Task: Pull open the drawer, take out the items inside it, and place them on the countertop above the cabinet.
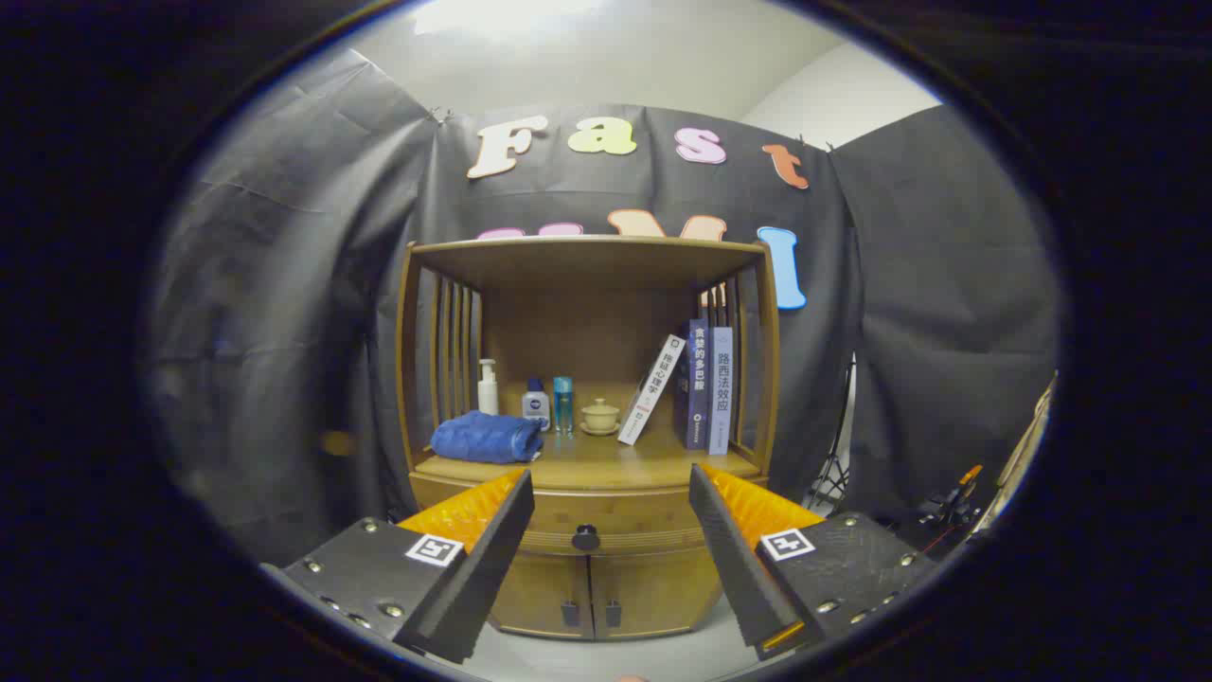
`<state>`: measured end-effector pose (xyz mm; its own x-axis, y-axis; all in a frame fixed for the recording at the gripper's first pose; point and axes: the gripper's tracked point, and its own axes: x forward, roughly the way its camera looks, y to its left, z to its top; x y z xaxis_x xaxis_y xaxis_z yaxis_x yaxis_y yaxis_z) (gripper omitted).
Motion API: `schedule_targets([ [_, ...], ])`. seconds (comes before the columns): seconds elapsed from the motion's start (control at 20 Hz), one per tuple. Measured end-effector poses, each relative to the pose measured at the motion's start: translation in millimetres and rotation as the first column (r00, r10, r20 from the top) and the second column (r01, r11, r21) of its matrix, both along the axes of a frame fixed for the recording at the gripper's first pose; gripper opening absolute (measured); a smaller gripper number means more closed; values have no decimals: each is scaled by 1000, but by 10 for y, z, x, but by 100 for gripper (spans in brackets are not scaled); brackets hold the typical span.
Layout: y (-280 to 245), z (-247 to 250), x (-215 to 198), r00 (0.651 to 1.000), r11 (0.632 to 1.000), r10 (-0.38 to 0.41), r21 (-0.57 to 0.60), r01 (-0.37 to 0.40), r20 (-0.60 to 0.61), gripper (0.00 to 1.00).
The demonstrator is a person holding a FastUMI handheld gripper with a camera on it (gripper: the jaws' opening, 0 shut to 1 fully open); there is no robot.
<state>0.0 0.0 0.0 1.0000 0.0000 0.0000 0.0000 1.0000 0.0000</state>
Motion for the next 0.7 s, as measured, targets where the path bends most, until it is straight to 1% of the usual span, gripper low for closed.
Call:
schedule_targets([
  [0.35, 9, -124, 37, 1000, 1000, 6, 24, -6, -19, 99],
  [0.6, -52, 34, 5, 999, 1000, -10, 21, 9, 51, 98],
  [0.7, -76, 7, 28, 999, 1000, -11, 19, 11, 47, 98],
])
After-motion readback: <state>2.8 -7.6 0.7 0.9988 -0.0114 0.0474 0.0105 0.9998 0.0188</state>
